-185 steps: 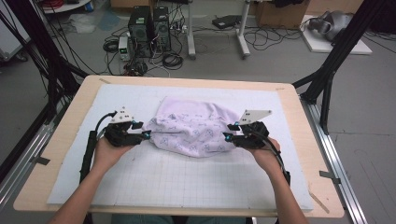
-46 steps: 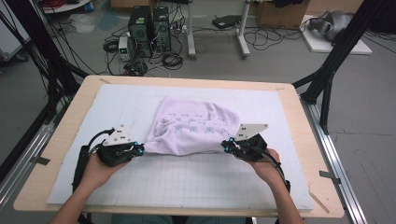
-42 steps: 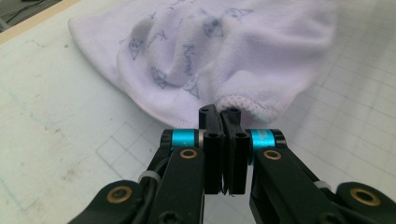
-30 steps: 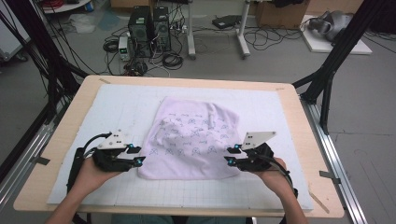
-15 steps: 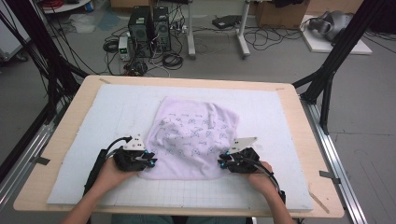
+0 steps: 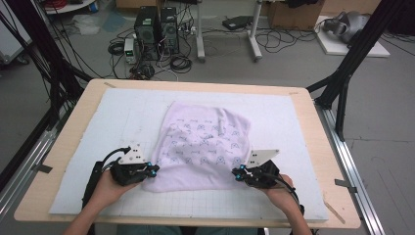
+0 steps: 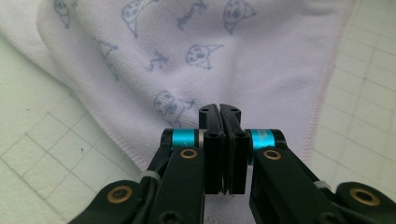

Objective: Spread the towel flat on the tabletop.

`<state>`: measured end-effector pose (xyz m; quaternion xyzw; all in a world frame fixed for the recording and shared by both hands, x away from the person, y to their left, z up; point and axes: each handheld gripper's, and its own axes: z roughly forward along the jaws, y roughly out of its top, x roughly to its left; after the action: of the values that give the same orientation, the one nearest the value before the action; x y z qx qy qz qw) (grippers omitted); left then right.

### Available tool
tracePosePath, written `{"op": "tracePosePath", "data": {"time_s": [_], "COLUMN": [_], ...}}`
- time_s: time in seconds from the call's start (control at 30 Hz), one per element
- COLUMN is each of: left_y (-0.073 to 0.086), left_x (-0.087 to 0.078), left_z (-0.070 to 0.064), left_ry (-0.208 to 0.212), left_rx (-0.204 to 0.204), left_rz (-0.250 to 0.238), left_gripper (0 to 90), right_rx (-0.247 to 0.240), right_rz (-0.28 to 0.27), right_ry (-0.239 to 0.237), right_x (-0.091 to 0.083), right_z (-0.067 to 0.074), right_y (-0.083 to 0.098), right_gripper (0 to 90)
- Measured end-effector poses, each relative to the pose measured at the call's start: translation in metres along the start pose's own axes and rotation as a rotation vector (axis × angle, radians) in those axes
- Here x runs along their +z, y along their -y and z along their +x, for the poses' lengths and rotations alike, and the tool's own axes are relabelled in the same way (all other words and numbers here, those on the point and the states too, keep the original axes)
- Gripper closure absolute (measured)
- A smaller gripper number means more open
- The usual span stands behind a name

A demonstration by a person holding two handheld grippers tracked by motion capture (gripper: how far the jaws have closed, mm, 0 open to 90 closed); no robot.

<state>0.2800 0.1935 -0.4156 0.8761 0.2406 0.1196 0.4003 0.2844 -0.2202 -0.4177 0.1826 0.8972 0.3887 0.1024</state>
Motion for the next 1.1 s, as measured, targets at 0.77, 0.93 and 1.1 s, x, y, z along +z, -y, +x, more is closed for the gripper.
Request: {"op": "tracePosePath", "data": {"time_s": [0.77, 0.93, 1.1], "left_y": [-0.01, -0.001, 0.004], "left_x": [-0.008, 0.024, 0.03], "left_z": [0.004, 0.012, 0.006], "left_ry": [-0.002, 0.021, 0.016], "left_rx": [-0.009, -0.025, 0.008], "left_rz": [-0.012, 0.066, 0.069], "left_gripper": [59.7, 58.1, 80.7], "right_rx": [-0.04, 0.007, 0.007], "right_rz": [-0.019, 0.064, 0.05], "right_ry": [-0.005, -0.041, -0.024], "right_x": [-0.016, 0.021, 0.028], "right_z": [0.002, -0.012, -0.008], "right_y": [-0.02, -0.007, 0.0], "right_gripper": [59.4, 59.0, 73.5]}}
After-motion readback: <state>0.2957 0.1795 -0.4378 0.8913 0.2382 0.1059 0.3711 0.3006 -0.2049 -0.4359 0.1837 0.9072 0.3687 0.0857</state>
